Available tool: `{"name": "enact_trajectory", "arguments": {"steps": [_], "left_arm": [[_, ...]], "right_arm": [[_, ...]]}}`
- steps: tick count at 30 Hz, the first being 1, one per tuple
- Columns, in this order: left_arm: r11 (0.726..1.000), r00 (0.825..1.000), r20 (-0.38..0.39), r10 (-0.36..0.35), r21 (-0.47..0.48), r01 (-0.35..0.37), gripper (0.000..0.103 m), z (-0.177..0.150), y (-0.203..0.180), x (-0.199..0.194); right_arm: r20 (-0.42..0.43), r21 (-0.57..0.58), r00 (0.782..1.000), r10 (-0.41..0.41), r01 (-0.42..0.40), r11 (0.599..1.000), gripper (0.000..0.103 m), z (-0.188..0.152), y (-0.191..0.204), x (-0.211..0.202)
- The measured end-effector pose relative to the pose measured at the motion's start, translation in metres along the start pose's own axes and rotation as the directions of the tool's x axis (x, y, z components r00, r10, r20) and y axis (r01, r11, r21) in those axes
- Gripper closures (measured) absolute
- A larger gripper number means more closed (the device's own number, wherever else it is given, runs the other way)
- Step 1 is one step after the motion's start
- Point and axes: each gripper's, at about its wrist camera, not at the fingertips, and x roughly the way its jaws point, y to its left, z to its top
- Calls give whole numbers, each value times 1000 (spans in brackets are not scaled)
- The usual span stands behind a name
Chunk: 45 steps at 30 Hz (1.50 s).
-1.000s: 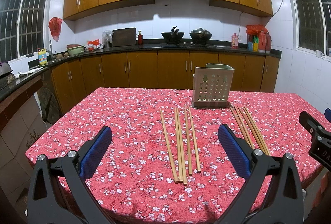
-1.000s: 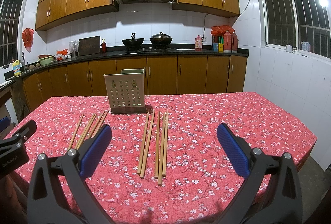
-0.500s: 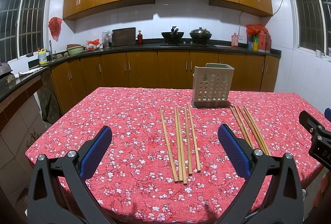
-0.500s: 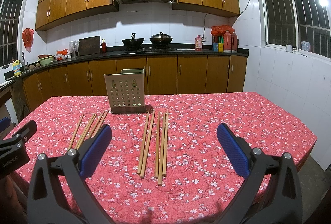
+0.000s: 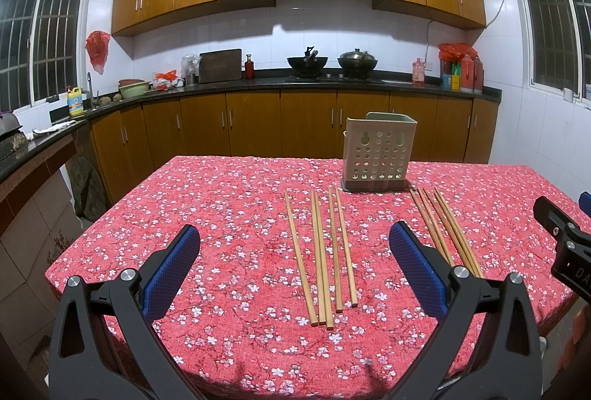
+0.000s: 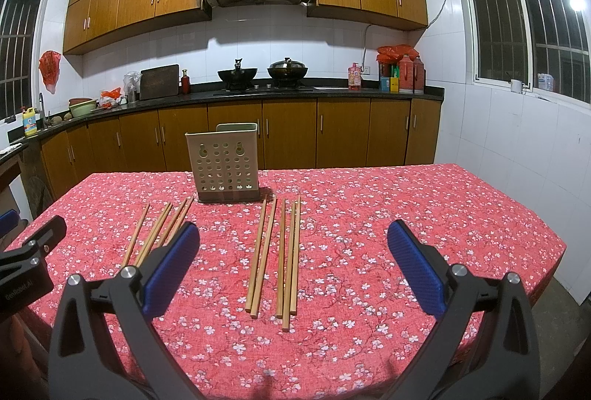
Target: Organize utensils
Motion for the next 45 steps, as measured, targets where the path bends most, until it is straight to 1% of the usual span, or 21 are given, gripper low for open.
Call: {"name": "enact_trajectory", "arguments": {"steps": [29, 36, 39, 41, 45], "left_arm": [[1000, 1000, -2, 0, 0, 0, 2, -2, -2, -1], [1000, 1000, -8, 9, 3, -9, 2, -3, -1, 0], [1000, 1000, -22, 22, 4, -22, 2, -5, -3, 10], [1000, 998, -55, 24, 3, -24, 2, -5, -3, 20], [1000, 993, -117, 12, -4, -13, 2, -9, 8, 39]], "right_arm": [[-2, -1, 1000, 1, -1, 1000, 4, 1, 1, 3], [-4, -1, 1000, -10, 10, 1000, 4, 2, -1, 6], [-17, -2, 1000, -18, 18, 1000, 4, 3, 1, 11], [-37, -6, 999, -22, 22, 1000, 4, 4, -2, 20], [-120, 20, 992, -29, 32, 999, 4, 6, -13, 50]]}}
